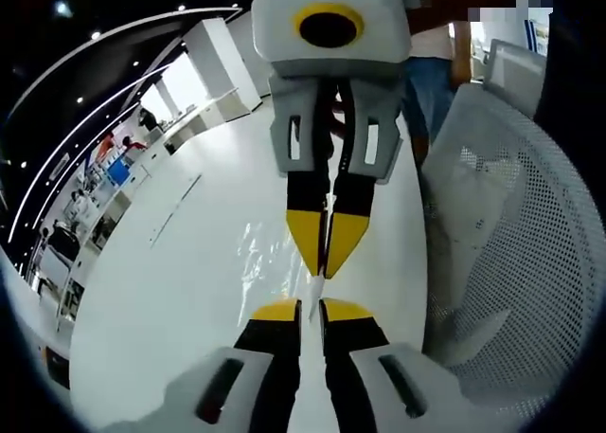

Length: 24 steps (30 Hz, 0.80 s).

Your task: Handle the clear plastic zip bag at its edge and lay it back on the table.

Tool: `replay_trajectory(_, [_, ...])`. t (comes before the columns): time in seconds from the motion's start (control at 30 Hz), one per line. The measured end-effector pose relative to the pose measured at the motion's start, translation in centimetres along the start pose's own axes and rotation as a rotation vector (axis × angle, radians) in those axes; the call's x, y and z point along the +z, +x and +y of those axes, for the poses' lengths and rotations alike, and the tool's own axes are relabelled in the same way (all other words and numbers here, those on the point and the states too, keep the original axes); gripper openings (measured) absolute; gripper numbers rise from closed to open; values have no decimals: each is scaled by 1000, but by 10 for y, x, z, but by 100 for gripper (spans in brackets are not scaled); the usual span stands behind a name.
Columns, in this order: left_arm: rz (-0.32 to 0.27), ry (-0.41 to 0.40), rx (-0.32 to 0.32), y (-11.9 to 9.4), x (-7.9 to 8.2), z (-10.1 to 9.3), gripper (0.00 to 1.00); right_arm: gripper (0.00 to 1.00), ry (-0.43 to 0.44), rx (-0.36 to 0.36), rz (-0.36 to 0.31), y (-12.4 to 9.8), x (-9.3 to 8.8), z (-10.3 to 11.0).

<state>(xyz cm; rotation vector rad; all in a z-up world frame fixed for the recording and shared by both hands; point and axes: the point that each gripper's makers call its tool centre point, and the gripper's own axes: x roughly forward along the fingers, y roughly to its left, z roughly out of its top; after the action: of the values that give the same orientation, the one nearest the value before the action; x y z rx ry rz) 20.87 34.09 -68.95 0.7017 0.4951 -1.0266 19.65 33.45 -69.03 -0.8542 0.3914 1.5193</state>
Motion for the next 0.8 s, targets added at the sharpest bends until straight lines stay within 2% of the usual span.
replay_trajectory(0.1, [6, 19, -10, 0, 0, -2, 0, 0, 0, 1, 5, 1, -1, 0])
replay_trajectory(0.23, [16, 27, -18, 1, -1, -3, 0, 0, -5, 3, 7, 1, 0, 1])
replay_trajectory(0.37, [22, 19, -22, 2, -1, -5, 0, 6, 11, 3, -6, 3, 3, 2])
replay_trajectory(0.8, [15, 36, -28, 1, 1, -5, 0, 2, -3, -1, -23, 6, 11, 0])
